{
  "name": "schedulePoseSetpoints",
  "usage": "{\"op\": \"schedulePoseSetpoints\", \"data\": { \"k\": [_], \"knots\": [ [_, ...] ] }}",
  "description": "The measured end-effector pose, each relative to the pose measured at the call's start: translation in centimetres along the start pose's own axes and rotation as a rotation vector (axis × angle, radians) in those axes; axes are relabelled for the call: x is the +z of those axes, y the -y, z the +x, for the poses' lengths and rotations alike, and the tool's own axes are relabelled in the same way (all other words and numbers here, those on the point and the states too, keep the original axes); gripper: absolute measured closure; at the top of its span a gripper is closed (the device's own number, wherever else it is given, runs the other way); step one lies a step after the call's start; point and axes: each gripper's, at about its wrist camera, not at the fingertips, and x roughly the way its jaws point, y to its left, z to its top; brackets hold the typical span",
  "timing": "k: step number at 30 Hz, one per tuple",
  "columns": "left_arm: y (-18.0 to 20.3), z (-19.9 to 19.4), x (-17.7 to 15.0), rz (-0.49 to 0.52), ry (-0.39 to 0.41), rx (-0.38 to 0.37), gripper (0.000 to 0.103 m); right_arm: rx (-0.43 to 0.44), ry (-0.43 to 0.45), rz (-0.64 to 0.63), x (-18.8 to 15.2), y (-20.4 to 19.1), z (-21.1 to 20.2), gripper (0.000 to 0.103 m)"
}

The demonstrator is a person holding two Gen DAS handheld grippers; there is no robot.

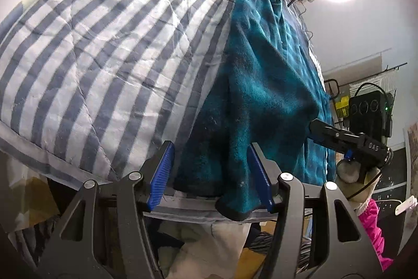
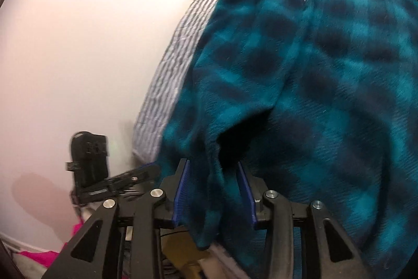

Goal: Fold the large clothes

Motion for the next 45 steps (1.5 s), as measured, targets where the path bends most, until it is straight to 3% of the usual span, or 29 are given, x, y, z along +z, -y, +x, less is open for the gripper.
{"op": "schedulePoseSetpoints", "data": {
  "k": [1,2,4,5,6,7,9,10,14,19,25,27,29,31,35,39,40,41,42,45],
  "knots": [
    [0.3,0.1,-0.3,0.015,-0.005,0.001,0.043,-0.005,-0.015,-0.002,-0.2,-0.2,0.3,0.064],
    [0.8,0.3,-0.6,0.04,-0.004,0.007,0.037,-0.003,-0.028,0.002,-0.4,-0.3,0.9,0.068],
    [1.8,0.5,-1.1,0.092,0.004,0.023,0.036,0.038,-0.043,0.04,-0.8,-0.1,2.0,0.078],
    [2.4,0.7,-1.5,0.135,0.005,0.043,0.044,0.078,-0.052,0.076,-0.8,0.0,2.6,0.081],
    [2.9,0.9,-1.7,0.175,-0.002,0.082,0.086,0.098,-0.063,0.087,-1.1,0.1,3.1,0.081],
    [3.0,1.2,-1.8,0.185,-0.018,0.099,0.094,0.091,-0.07,0.068,-1.1,-0.3,3.2,0.081],
    [2.2,0.2,-1.6,0.129,-0.003,0.054,0.093,0.019,-0.063,-0.029,-0.8,-1.7,2.7,0.074],
    [1.9,-0.2,-1.5,0.106,0.006,0.036,0.094,0.007,-0.04,-0.061,-0.5,-2.0,1.8,0.065],
    [1.2,-1.8,-1.3,0.071,0.03,-0.005,0.094,0.016,0.114,-0.032,2.5,0.0,-2.9,0.046],
    [1.5,-0.8,-1.9,0.083,0.011,0.015,0.094,-0.141,0.237,0.072,9.6,4.1,-5.0,0.046],
    [1.5,-0.9,-1.6,0.068,0.007,0.001,0.094,-0.253,0.3,0.15,17.3,8.2,-4.0,0.05],
    [1.5,-0.8,-1.7,0.074,0.006,0.007,0.094,-0.251,0.293,0.161,19.2,9.0,-2.9,0.062],
    [1.4,-0.8,-1.8,0.071,0.003,0.006,0.094,-0.269,0.267,0.165,20.5,9.5,-1.8,0.088],
    [1.3,-0.8,-1.7,0.071,0.002,0.007,0.094,-0.311,0.242,0.141,21.2,9.2,-1.6,0.102],
    [1.4,-1.4,-1.9,0.066,0.008,-0.011,0.095,-0.48,0.292,-0.026,23.8,6.3,-3.0,0.103],
    [1.7,-1.9,-1.9,0.08,0.017,-0.021,0.095,-0.483,0.26,0.026,24.8,7.5,-2.5,0.101],
    [1.7,-2.0,-1.9,0.084,0.017,-0.017,0.095,-0.495,0.242,0.02,24.6,7.3,-2.2,0.093],
    [1.7,-2.0,-2.0,0.083,0.016,-0.017,0.095,-0.492,0.244,0.016,24.4,7.0,-2.2,0.079],
    [1.8,-2.0,-2.0,0.079,0.018,-0.024,0.095,-0.504,0.255,0.006,23.8,6.6,-2.3,0.073],
    [2.2,-2.3,-1.9,0.08,0.032,-0.035,0.095,-0.564,0.288,-0.056,21.7,3.7,-3.4,0.071]
  ]
}}
